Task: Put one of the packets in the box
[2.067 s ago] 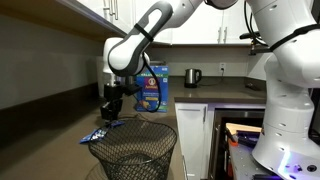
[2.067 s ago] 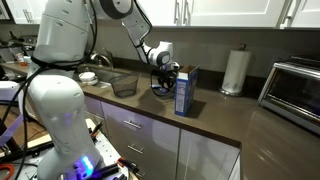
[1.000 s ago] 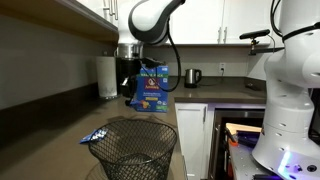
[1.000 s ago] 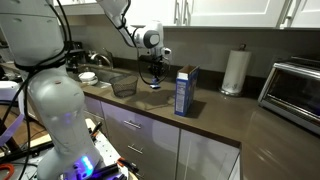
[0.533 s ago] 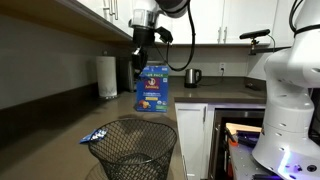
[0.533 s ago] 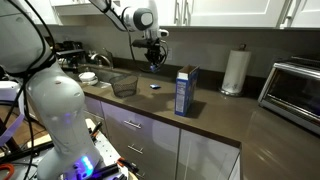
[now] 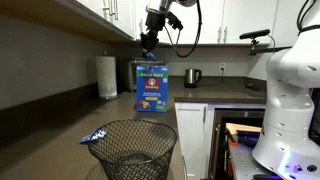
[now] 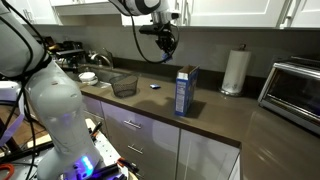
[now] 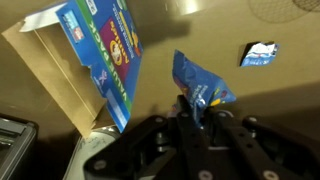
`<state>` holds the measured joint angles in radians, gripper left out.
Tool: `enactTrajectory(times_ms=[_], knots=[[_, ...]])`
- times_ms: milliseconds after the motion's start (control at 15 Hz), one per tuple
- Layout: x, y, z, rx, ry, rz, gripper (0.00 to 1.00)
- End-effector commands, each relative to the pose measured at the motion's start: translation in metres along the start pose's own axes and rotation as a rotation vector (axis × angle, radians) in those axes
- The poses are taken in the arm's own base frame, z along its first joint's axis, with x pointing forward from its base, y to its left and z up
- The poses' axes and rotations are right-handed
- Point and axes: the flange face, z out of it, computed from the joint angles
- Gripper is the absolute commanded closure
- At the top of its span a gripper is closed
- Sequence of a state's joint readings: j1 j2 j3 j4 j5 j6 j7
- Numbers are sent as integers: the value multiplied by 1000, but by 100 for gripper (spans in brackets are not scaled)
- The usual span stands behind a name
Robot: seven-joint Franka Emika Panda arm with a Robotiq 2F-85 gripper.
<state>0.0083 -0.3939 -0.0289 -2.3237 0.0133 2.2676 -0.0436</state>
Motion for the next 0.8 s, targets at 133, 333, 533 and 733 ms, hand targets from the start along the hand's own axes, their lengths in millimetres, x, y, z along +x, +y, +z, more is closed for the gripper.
enactTrajectory(times_ms=[133,333,533,733], knots=[[8,28,-17,-38,37,134,90],[11,40,-17,-75,47,203,90],[12,49,-13,-112,51,264,90],[13,60,-7,-140,45,312,89]])
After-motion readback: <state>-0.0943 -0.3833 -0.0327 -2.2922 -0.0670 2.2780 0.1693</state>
